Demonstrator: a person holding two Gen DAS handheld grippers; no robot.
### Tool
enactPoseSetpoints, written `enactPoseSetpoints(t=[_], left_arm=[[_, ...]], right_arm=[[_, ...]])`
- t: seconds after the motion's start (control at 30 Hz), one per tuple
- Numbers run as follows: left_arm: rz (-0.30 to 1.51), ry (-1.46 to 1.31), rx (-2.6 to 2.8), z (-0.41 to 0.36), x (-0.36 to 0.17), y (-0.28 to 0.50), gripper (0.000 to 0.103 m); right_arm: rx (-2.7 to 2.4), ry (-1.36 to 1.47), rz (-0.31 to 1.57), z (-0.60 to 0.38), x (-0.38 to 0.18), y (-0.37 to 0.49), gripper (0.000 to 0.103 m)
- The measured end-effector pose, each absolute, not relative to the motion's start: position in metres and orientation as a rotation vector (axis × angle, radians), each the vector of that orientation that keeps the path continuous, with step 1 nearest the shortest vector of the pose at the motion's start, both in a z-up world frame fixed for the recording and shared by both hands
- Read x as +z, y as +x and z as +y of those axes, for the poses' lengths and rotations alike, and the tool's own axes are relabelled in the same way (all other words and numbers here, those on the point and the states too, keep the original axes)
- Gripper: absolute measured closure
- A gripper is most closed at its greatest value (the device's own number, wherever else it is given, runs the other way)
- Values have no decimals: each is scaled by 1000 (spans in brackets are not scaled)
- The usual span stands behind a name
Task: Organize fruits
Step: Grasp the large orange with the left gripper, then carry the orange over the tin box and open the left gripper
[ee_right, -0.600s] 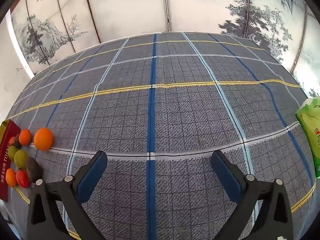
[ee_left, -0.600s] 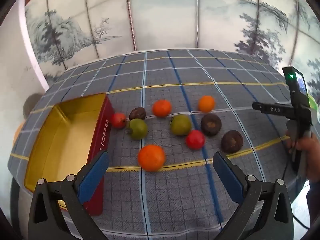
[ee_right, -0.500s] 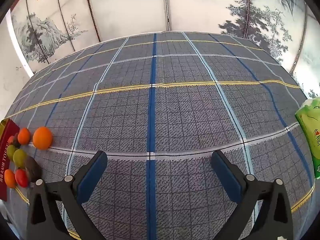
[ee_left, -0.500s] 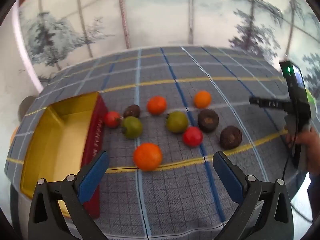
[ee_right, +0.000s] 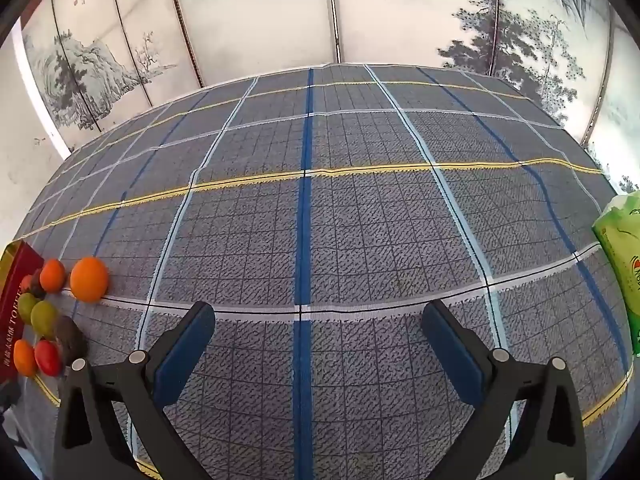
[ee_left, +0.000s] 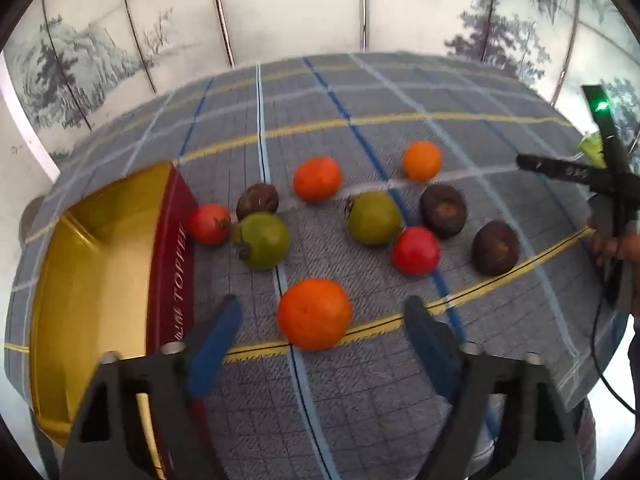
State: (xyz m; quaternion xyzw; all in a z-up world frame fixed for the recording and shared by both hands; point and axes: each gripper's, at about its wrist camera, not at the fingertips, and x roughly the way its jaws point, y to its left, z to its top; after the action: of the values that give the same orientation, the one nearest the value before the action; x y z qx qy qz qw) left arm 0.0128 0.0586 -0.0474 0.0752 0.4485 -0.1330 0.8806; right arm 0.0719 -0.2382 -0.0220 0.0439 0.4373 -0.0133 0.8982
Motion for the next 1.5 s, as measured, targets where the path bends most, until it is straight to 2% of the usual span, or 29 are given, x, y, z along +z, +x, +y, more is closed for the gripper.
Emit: enactPoseSetpoints(t=[0.13, 0.2, 0.23, 0.27, 0.3, 0.7, 0.73, 0.83, 0.97, 1.1, 1.33, 1.5], left_arm=[[1023, 124, -245, 38, -49, 34, 44], [1025, 136, -242, 34, -52, 38, 47], [1027, 133, -244, 32, -52, 40, 50], [1026, 110, -256, 32, -49, 41, 60], [1022, 109, -251, 31, -48, 42, 62], [963, -5, -237, 23, -5, -2, 63], [957, -5, -245, 23, -1, -8, 63], [935, 7, -242, 21, 8, -19, 63], [911, 14, -237, 18, 16, -27, 63], [896, 18, -221, 23, 21, -31, 63], [857, -9, -149, 52, 34, -32, 63], [838, -4, -78, 80, 38, -26, 63]], right_arm=[[-23, 93, 905, -239, -22, 72, 0], [-21, 93, 905, -239, -22, 72, 0], [-21, 93, 906, -239, -22, 72, 0], [-22, 92, 906, -239, -22, 72, 0], [-22, 92, 906, -239, -22, 72, 0], [-20, 88, 907, -236, -22, 72, 0], [3, 102, 899, -237, -22, 70, 2], [76, 102, 849, -231, -15, 54, 15], [215, 112, 788, -210, -4, 21, 20], [297, 26, 762, -176, 3, -5, 20], [318, 77, 772, -167, 6, -14, 20], [351, 9, 777, -146, 7, -24, 20]])
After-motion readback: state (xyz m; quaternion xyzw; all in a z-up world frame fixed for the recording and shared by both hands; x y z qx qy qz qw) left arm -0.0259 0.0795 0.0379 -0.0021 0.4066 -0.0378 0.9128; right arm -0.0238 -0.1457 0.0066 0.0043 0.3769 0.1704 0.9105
